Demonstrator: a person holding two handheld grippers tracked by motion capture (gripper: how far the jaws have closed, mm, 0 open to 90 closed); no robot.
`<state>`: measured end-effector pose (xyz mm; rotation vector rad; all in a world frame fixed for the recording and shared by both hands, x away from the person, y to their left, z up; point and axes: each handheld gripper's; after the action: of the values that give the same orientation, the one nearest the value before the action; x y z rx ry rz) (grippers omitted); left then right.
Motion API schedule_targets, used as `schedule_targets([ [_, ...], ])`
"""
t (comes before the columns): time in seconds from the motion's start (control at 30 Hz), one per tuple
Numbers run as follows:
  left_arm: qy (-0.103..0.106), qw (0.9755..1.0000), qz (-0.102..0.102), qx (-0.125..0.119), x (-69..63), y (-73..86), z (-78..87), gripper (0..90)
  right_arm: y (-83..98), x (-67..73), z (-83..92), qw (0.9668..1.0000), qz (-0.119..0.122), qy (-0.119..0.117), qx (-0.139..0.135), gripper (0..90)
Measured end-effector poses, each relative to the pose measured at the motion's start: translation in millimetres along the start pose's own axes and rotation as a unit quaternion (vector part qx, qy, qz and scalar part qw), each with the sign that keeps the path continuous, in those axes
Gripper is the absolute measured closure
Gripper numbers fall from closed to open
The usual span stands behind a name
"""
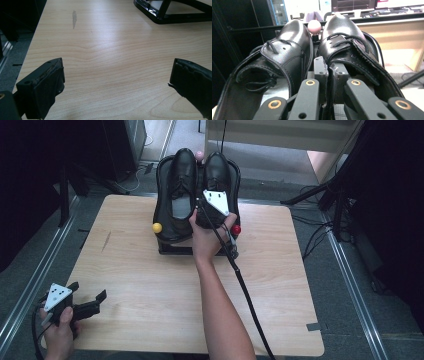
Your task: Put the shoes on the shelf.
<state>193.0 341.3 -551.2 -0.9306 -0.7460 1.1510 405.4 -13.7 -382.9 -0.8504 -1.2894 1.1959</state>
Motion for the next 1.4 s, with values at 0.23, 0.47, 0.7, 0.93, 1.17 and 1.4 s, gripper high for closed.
schedule_targets([
  [0.23, 0.001, 1.0000, -0.001, 0.000, -0.1, -0.2, -0.5, 0.5, 2.7, -0.1, -6.6, 0.9999, 0.015, -0.006, -0.002, 82.9],
  [0.47, -0.001, 1.0000, -0.004, 0.001, -0.6, -0.1, -0.6, 0.5, -3.8, -6.6, 0.4, 0.9991, 0.023, -0.025, 0.025, 45.5],
  [0.7, -0.003, 1.0000, -0.005, 0.002, -1.7, -0.2, -0.9, 0.5, -0.2, -8.8, 15.5, 0.9970, 0.030, -0.045, 0.055, 29.9],
  [0.93, -0.004, 0.9999, -0.008, 0.004, -2.1, -0.5, -1.3, 0.5, 2.7, -19.2, 36.7, 0.9963, 0.024, -0.068, 0.048, 26.9],
  [1.17, -0.006, 0.9999, -0.009, 0.003, -2.6, -0.5, -1.7, 0.5, 2.1, -32.2, 61.0, 0.9958, 0.029, -0.077, 0.040, 20.8],
  [1.4, -0.008, 0.9999, -0.009, 0.004, -3.3, -0.5, -2.0, 0.5, 5.8, -56.4, 83.9, 0.9953, 0.029, -0.080, 0.045, 13.3],
])
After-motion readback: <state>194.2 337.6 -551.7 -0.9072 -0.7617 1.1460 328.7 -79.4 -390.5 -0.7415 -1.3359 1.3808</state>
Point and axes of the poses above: each handheld gripper's, and its own axes: z roughly backward along the jaws, y roughly out of its underside, x roughly to its left, and after that the axes turned 8 degrees about -z, right-handed
